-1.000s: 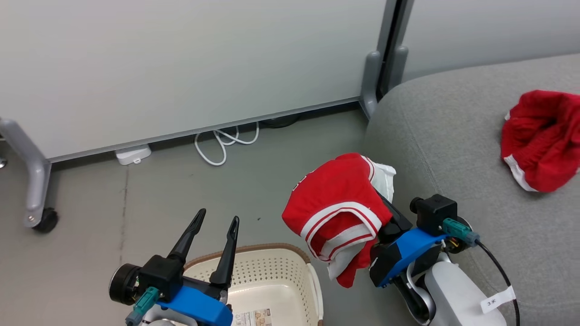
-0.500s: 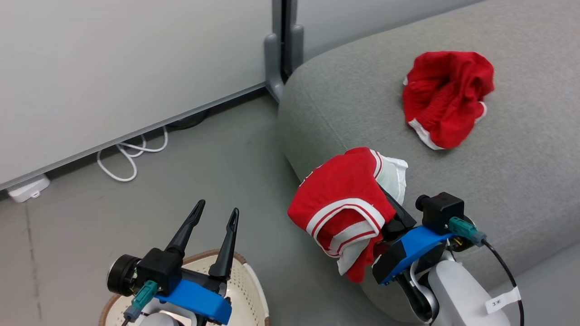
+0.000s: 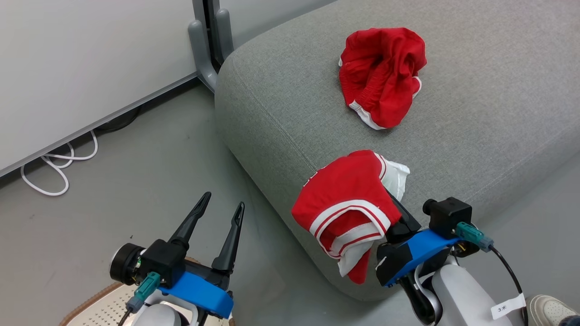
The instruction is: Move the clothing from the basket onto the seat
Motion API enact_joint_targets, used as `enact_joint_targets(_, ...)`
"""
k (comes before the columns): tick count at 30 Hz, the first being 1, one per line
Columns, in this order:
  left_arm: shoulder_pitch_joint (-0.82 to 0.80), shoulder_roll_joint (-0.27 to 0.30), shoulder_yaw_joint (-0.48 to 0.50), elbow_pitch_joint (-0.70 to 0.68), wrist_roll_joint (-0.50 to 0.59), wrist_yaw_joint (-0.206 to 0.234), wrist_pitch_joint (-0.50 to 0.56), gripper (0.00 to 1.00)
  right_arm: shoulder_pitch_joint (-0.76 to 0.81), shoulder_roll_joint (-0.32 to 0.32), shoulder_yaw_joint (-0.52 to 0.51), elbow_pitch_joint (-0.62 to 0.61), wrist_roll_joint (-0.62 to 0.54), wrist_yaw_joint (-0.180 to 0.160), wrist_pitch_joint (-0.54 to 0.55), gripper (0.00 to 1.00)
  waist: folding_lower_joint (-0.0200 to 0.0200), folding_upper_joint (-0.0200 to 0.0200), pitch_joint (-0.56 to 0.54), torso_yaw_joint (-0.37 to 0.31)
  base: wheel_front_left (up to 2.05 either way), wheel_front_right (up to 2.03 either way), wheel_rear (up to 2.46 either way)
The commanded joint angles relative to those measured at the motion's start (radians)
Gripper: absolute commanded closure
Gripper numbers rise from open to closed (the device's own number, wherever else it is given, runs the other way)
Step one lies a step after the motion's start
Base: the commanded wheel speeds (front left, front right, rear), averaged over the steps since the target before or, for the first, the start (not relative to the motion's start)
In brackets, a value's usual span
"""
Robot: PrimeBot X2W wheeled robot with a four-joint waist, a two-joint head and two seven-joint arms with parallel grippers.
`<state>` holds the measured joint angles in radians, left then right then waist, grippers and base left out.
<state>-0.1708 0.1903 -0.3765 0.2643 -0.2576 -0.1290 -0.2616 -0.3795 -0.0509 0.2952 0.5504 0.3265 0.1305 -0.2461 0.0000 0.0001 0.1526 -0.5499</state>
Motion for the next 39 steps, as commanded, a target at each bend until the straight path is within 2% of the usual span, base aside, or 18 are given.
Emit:
enact_joint_targets(1,-0.013,0.008,-0.003,0.003,-0.006,-0.001,-0.005,0.0,0.005,0.001,-0.004,-0.005,-0.006,0.0,-0.005,1.0,0.0,-0.0001,0.002,-0.001,0.0,0.0,0.0)
enact_joint_targets(10,-0.025,0.021,-0.011,0.008,-0.013,-0.001,-0.005,0.0,-0.011,0.001,-0.004,-0.011,-0.014,0.0,-0.012,1.0,0.0,-0.0001,0.016,-0.002,0.0,0.0,0.0)
enact_joint_targets(13,-0.026,0.028,0.004,-0.002,-0.013,-0.001,-0.005,0.0,-0.058,0.001,0.002,-0.014,-0.03,0.0,0.001,1.0,0.0,-0.0001,0.033,-0.004,0.0,0.0,0.0)
enact_joint_targets(17,-0.034,0.047,0.023,-0.024,-0.003,-0.001,-0.005,0.0,-0.174,0.001,-0.045,-0.01,-0.092,0.0,0.014,1.0,0.0,-0.0001,0.078,-0.009,0.0,0.0,0.0)
enact_joint_targets(21,-0.06,0.071,0.019,-0.051,0.007,-0.001,-0.005,0.0,-0.329,-0.016,-0.148,0.005,-0.15,0.0,0.026,1.0,0.0,-0.0001,0.152,0.012,0.0,0.0,0.0)
enact_joint_targets(24,-0.088,0.093,0.005,-0.071,0.015,-0.001,-0.005,0.0,-0.454,-0.046,-0.233,0.022,-0.148,0.0,0.032,1.0,0.0,-0.0001,0.219,0.031,0.0,0.0,0.0)
enact_joint_targets(31,-0.201,0.156,-0.018,-0.138,0.039,-0.001,0.003,0.0,-0.712,-0.19,-0.477,0.082,-0.169,0.0,0.018,1.0,0.0,-0.0001,0.411,0.105,0.0,0.0,0.0)
enact_joint_targets(34,-0.243,0.174,-0.034,-0.172,0.047,-0.001,0.012,0.0,-0.768,-0.241,-0.578,0.112,-0.195,0.0,0.006,1.0,0.0,-0.0001,0.475,0.14,0.0,0.0,0.0)
enact_joint_targets(39,-0.291,0.193,-0.045,-0.218,0.056,-0.001,0.02,0.0,-0.787,-0.255,-0.69,0.181,-0.257,0.0,-0.007,1.0,0.0,-0.0001,0.549,0.186,0.0,0.0,0.0)
